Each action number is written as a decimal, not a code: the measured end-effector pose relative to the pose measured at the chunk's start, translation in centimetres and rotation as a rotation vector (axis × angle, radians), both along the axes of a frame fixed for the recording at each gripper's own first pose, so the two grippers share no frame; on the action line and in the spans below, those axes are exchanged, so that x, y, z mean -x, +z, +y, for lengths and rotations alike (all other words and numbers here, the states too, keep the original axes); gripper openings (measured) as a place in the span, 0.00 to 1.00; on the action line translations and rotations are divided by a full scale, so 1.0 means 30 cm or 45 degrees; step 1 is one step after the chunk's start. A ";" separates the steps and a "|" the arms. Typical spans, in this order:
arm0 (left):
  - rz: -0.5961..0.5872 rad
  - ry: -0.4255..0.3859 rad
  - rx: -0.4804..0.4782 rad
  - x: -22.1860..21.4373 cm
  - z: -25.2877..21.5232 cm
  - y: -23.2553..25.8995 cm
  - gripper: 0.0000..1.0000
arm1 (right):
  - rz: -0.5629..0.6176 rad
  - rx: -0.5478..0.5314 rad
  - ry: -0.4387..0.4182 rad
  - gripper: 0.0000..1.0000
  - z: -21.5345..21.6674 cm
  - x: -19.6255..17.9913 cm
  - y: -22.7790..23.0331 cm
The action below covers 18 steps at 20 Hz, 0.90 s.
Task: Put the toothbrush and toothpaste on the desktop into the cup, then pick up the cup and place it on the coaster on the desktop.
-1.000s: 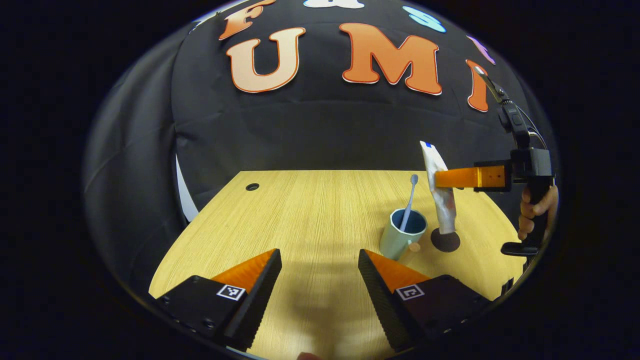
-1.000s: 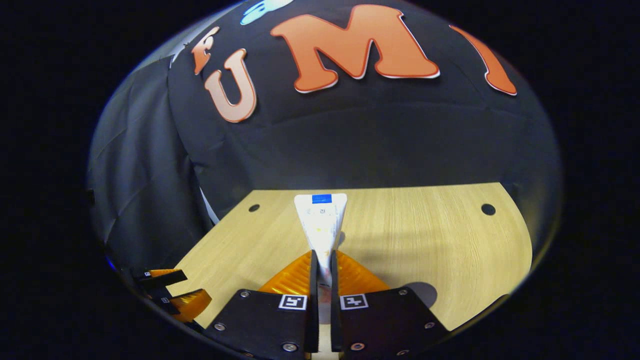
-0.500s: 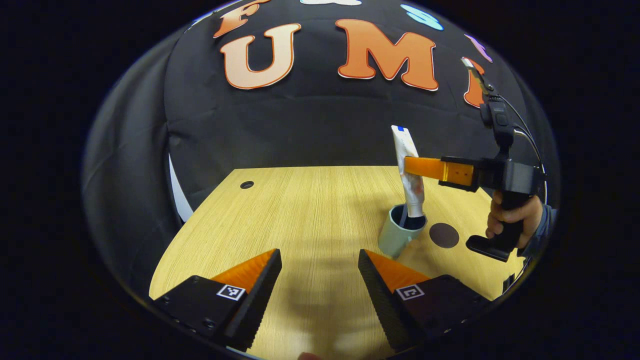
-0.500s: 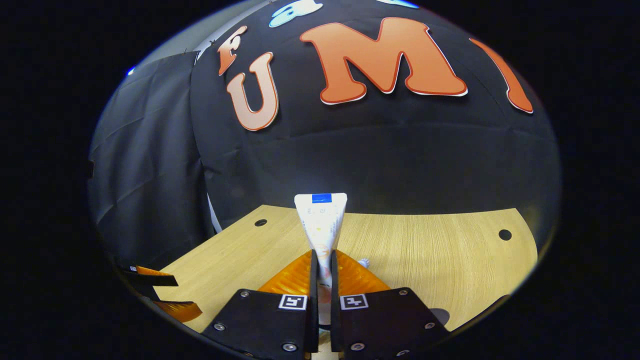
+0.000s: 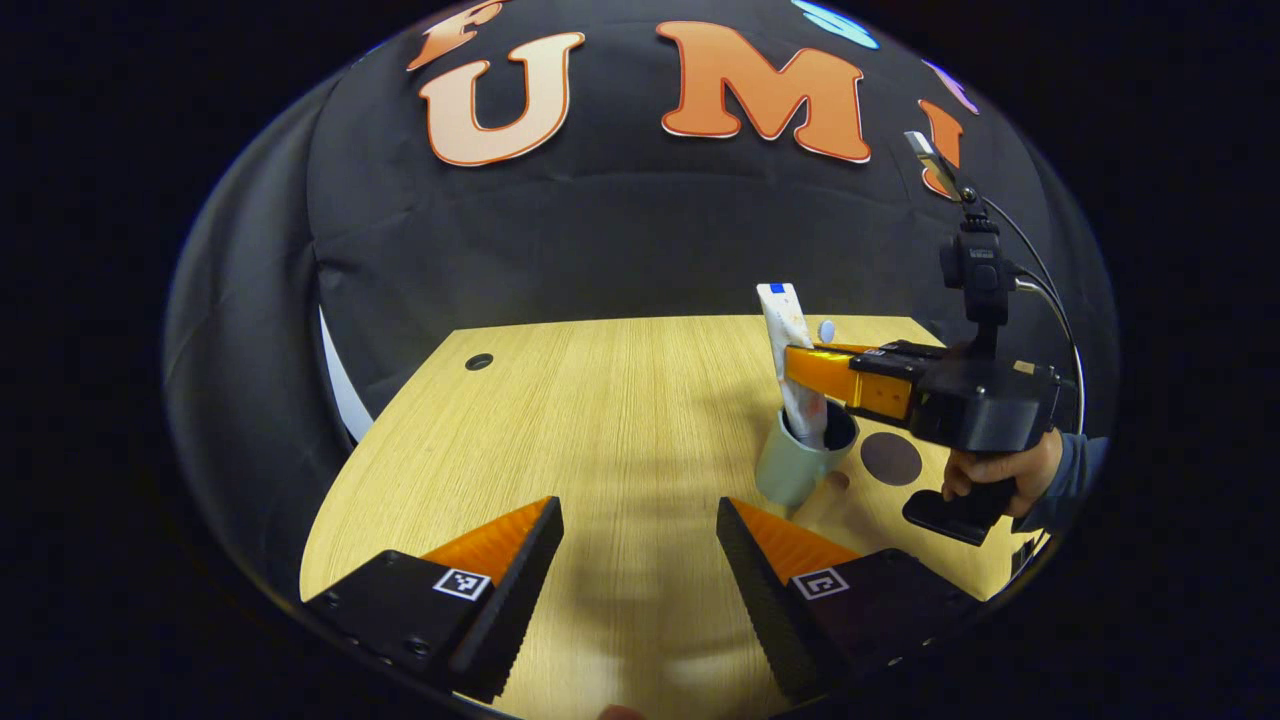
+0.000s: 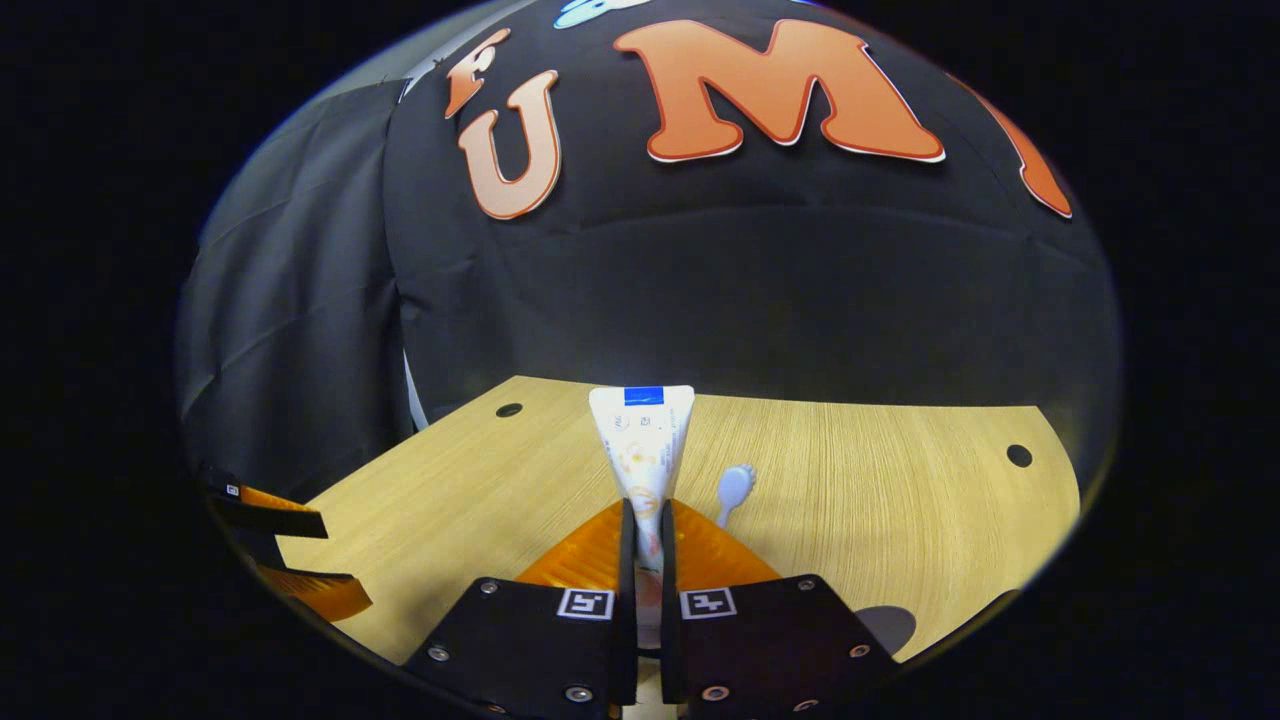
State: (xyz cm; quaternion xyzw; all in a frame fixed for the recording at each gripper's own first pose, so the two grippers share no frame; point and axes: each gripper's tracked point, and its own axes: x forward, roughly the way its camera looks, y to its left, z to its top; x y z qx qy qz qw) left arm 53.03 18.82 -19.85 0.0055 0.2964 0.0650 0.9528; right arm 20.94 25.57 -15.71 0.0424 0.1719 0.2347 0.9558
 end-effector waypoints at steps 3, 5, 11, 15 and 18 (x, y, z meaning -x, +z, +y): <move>0.008 -0.003 0.018 -0.017 -0.017 -0.011 0.94 | 0.006 0.052 0.006 0.10 -0.005 0.019 -0.031; 0.011 -0.003 0.025 -0.020 -0.028 -0.016 0.94 | 0.007 0.072 0.017 0.11 -0.007 0.036 -0.049; 0.009 -0.021 0.024 -0.032 -0.060 -0.014 0.94 | 0.133 0.123 0.036 0.21 -0.013 0.090 -0.105; -0.004 -0.042 0.019 -0.042 -0.084 -0.012 0.94 | 0.165 0.148 0.048 0.25 -0.019 0.124 -0.098; -0.010 -0.048 0.024 -0.036 -0.106 0.001 0.93 | 0.192 0.180 0.050 0.29 -0.048 0.166 -0.091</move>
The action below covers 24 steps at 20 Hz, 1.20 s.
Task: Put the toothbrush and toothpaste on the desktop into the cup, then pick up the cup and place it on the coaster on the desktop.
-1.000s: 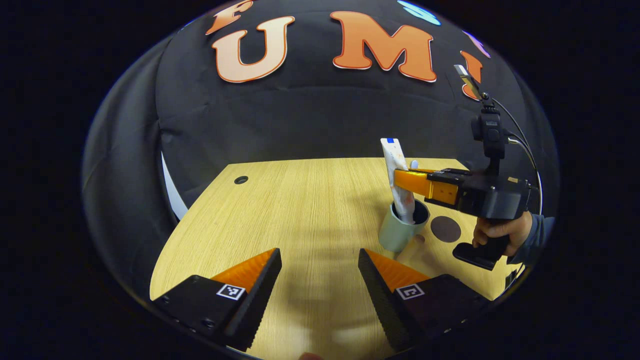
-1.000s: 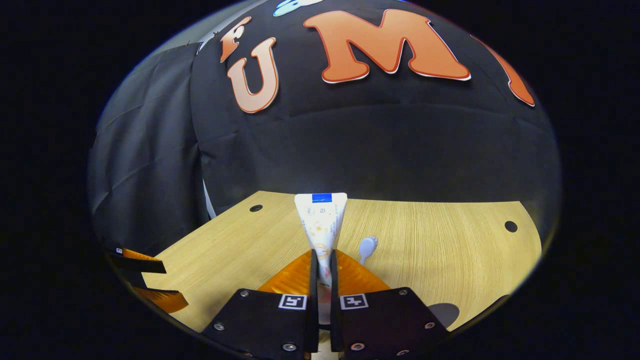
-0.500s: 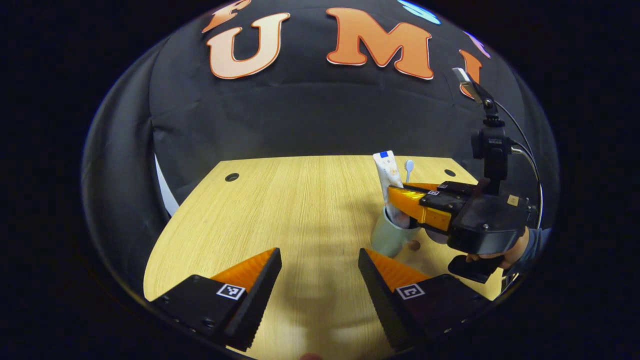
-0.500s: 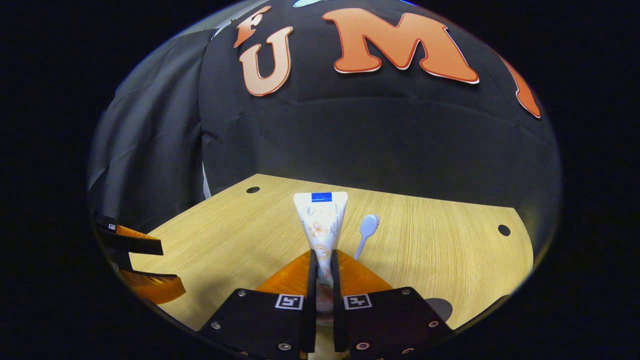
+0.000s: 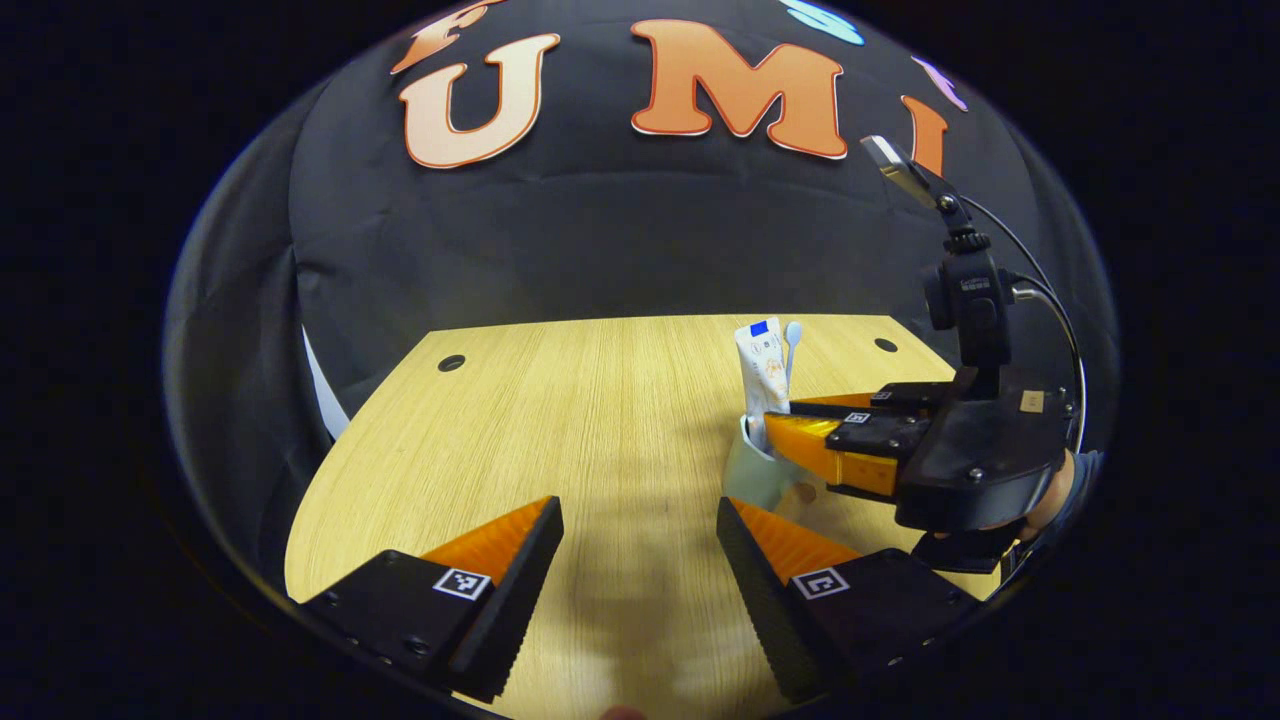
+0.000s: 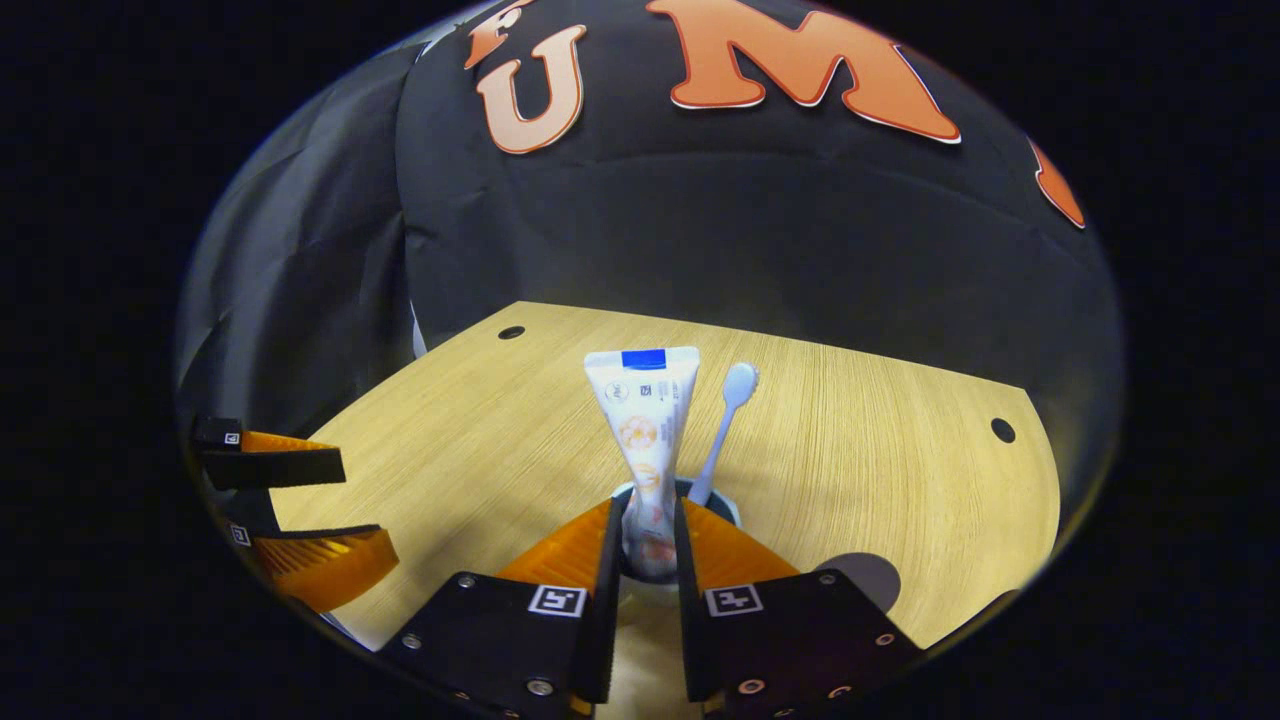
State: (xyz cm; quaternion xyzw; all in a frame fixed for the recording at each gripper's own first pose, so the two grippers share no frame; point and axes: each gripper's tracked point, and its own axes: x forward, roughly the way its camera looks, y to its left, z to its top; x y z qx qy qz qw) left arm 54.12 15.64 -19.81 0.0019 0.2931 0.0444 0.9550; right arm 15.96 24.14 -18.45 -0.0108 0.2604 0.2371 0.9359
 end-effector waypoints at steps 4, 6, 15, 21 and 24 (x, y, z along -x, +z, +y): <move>0.007 -0.022 0.021 -0.007 -0.045 0.000 0.93 | -0.025 0.009 -0.002 0.46 -0.071 0.059 0.046; 0.010 -0.040 0.053 -0.026 -0.085 0.008 0.93 | -0.045 0.026 -0.018 0.51 -0.128 0.080 0.066; 0.088 -0.163 0.112 -0.139 -0.293 -0.026 0.94 | -0.083 0.023 -0.154 0.61 -0.400 0.171 0.118; 0.209 -0.221 0.141 -0.180 -0.383 -0.113 0.94 | -0.108 0.012 -0.287 0.75 -0.549 0.230 0.157; 0.270 -0.203 0.150 -0.203 -0.379 -0.171 0.94 | -0.125 0.007 -0.336 0.84 -0.596 0.259 0.171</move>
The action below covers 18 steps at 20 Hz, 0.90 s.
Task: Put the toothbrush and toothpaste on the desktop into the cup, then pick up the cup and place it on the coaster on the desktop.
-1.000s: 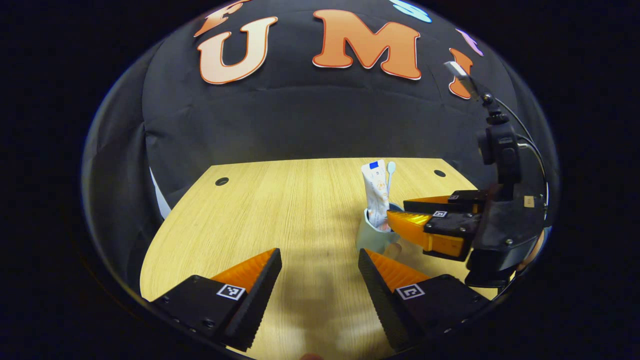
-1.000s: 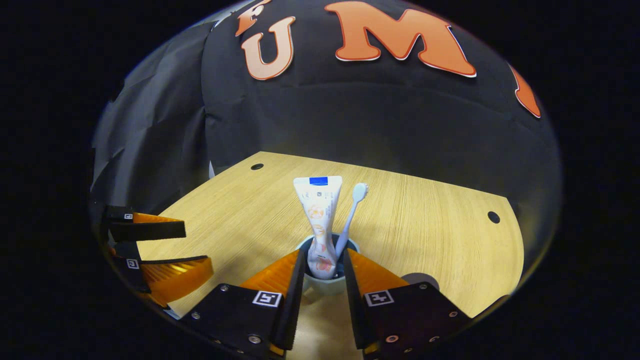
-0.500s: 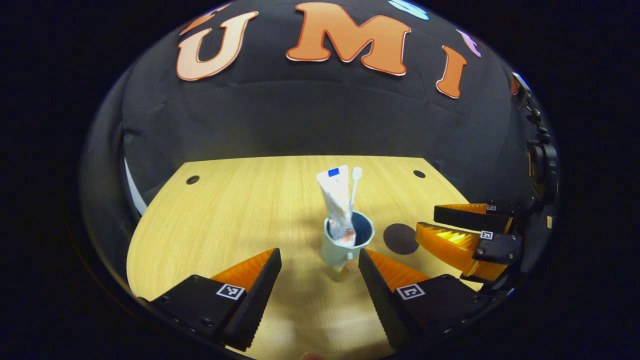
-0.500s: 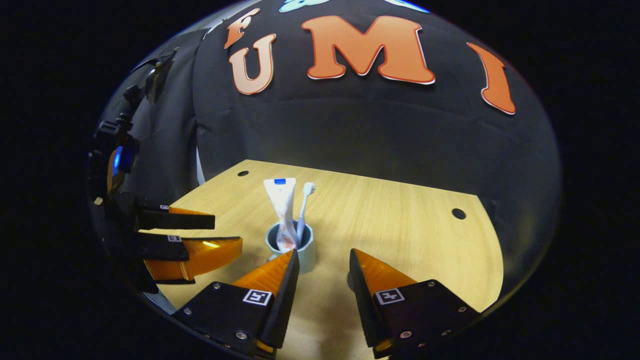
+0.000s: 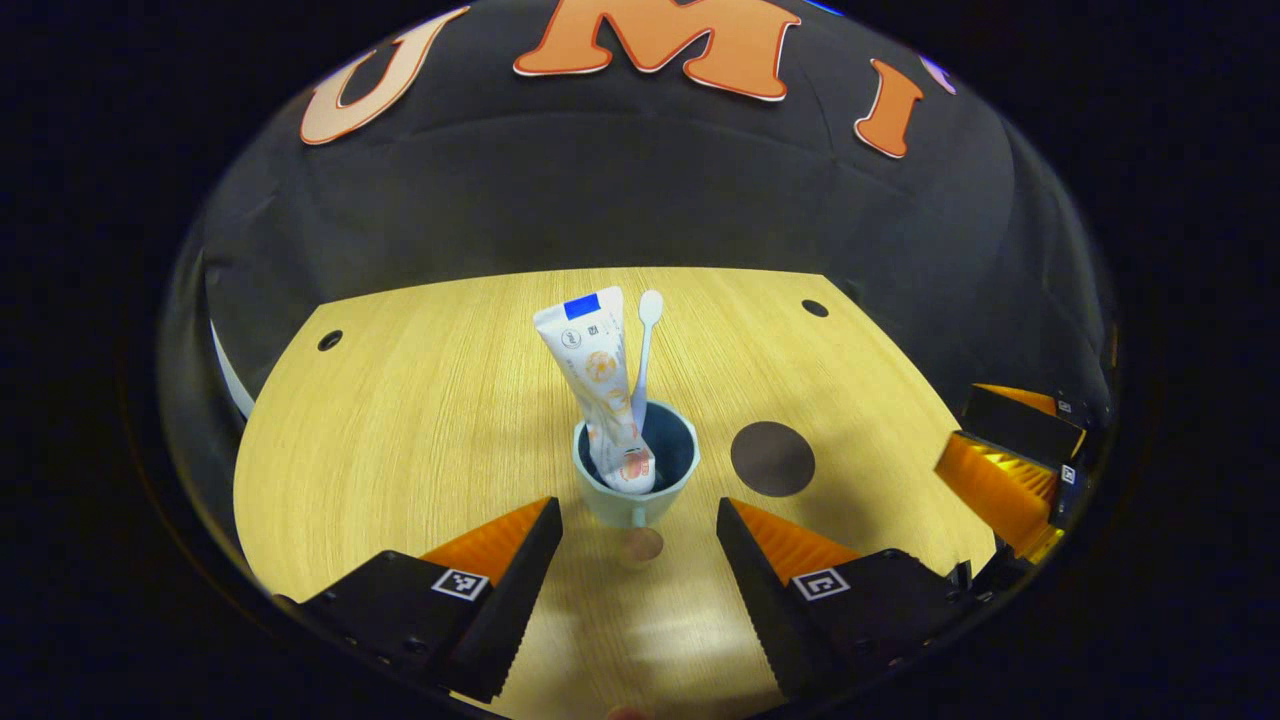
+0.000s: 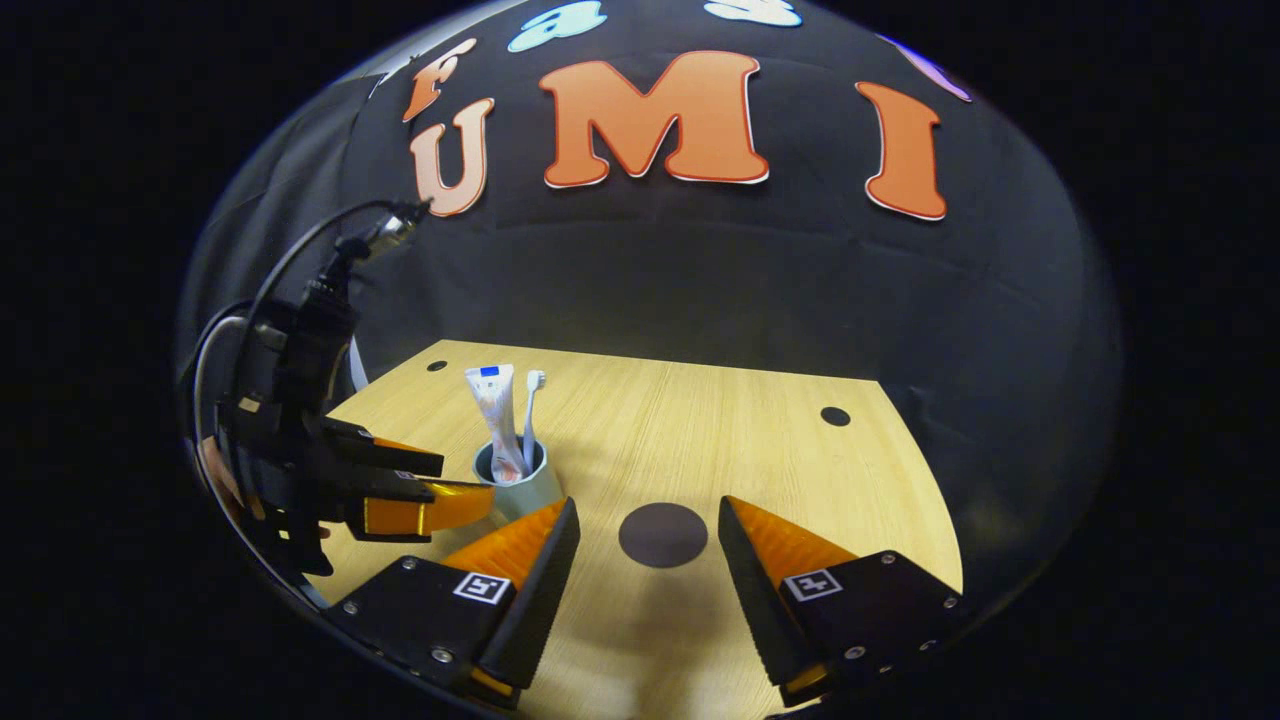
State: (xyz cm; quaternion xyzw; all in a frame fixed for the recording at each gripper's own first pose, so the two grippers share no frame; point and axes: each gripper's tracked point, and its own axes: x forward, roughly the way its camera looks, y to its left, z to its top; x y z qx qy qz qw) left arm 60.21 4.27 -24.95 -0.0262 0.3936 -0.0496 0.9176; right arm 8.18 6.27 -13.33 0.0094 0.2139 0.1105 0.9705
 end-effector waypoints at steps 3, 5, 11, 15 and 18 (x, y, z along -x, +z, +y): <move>0.077 0.011 -0.003 -0.012 0.005 -0.054 0.95 | -0.012 0.002 -0.038 0.88 -0.040 0.033 0.014; 0.121 0.010 -0.003 -0.021 0.003 -0.079 0.96 | -0.016 0.004 -0.061 0.88 -0.059 0.052 0.021; 0.242 -0.009 -0.016 -0.041 -0.007 -0.150 0.96 | -0.006 0.022 -0.122 0.88 -0.125 0.103 0.020; 0.299 -0.017 -0.030 -0.050 -0.007 -0.173 0.95 | 0.017 0.022 -0.160 0.89 -0.171 0.144 0.009; 0.342 -0.011 -0.021 -0.056 -0.018 -0.180 0.90 | 0.028 0.023 -0.178 0.88 -0.193 0.160 -0.004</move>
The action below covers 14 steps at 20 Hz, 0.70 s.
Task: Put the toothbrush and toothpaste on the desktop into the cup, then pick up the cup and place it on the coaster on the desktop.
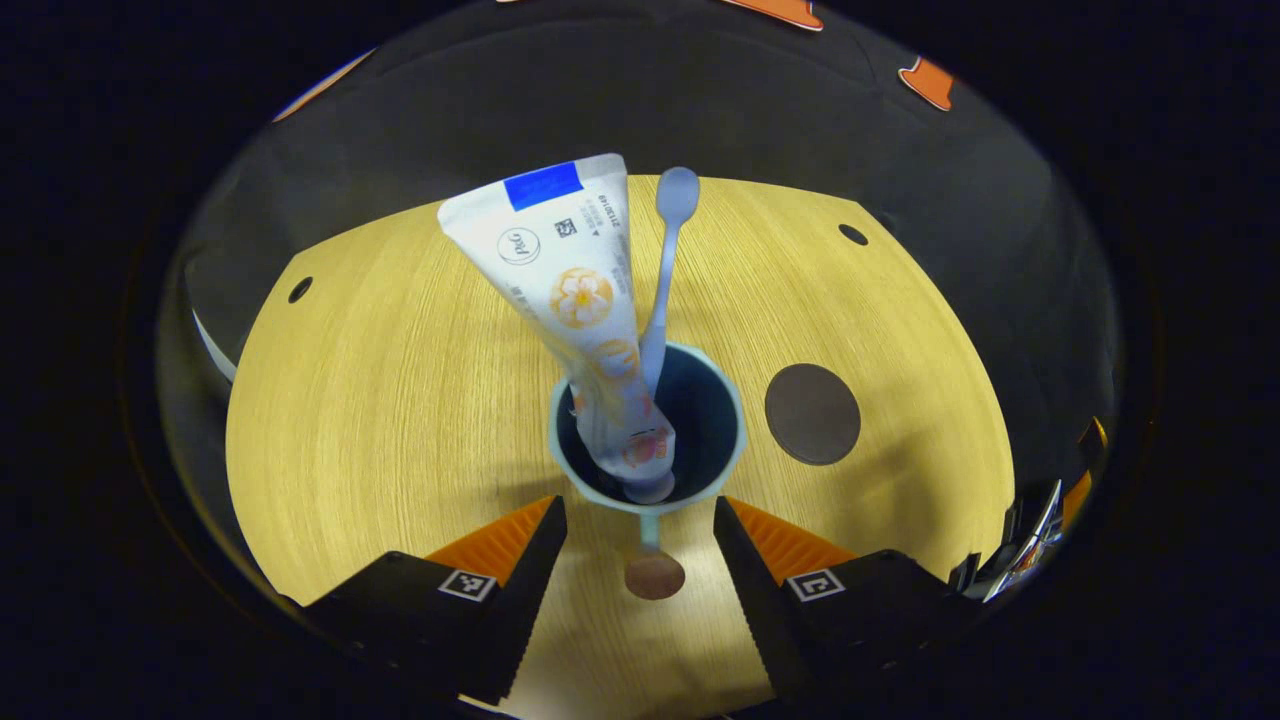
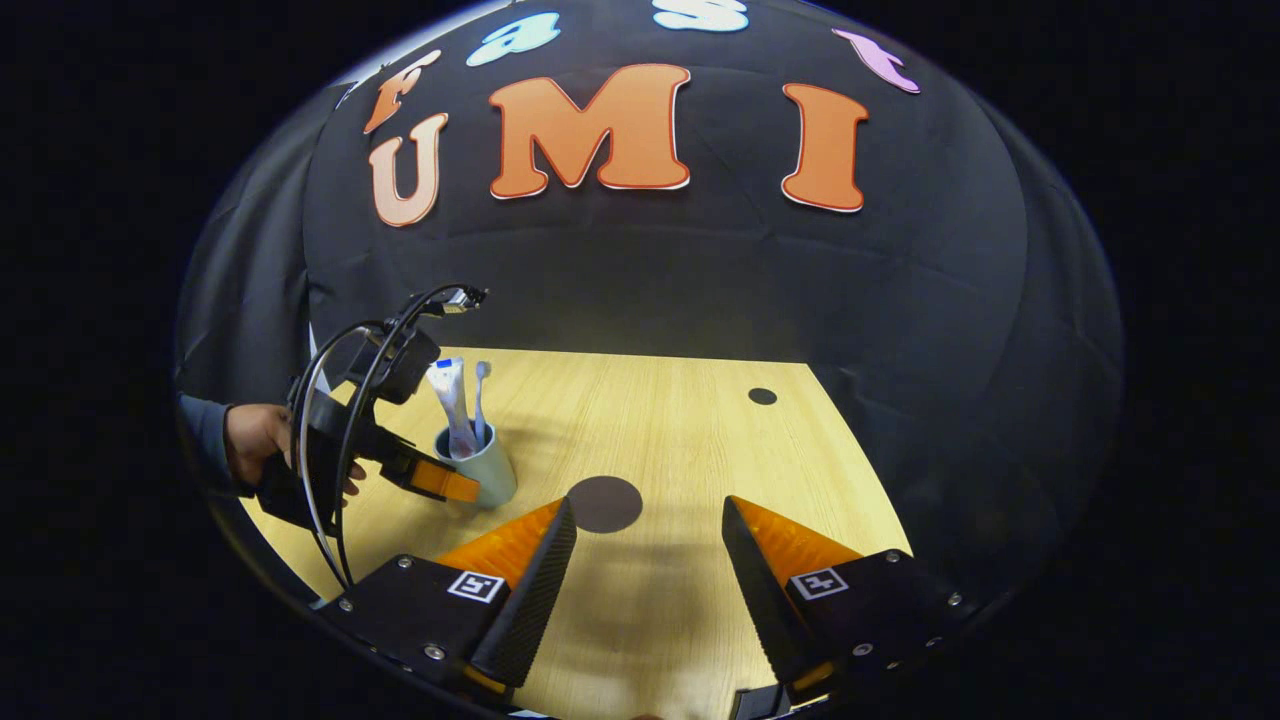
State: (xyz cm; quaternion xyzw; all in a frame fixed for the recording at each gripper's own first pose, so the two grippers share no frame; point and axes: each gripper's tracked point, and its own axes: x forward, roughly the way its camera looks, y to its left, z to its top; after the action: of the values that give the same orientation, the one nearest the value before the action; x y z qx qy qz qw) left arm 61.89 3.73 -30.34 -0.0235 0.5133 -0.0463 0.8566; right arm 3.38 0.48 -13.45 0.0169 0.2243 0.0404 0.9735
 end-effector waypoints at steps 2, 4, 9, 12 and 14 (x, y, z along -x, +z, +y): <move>0.016 -0.008 -0.014 -0.003 -0.005 -0.003 0.82 | 0.008 -0.010 -0.015 0.88 -0.015 0.016 -0.004; 0.046 -0.022 -0.016 0.002 -0.019 -0.011 0.77 | 0.022 -0.038 -0.028 0.89 -0.019 0.030 -0.012; 0.108 -0.033 -0.071 0.012 0.006 -0.035 0.52 | 0.026 -0.043 -0.059 0.88 -0.043 0.065 -0.020; 0.135 -0.040 -0.094 0.027 0.020 -0.019 0.27 | 0.037 -0.052 -0.081 0.88 -0.061 0.085 -0.030; 0.140 -0.043 -0.101 0.027 0.016 -0.016 0.27 | 0.047 -0.059 -0.092 0.89 -0.069 0.097 -0.034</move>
State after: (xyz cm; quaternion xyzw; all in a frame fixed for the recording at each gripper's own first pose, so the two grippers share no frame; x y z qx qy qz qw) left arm 61.09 4.21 -30.82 0.0166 0.5613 -0.0390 0.8265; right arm 0.46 -1.58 -14.47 0.0482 0.2404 0.0101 0.9694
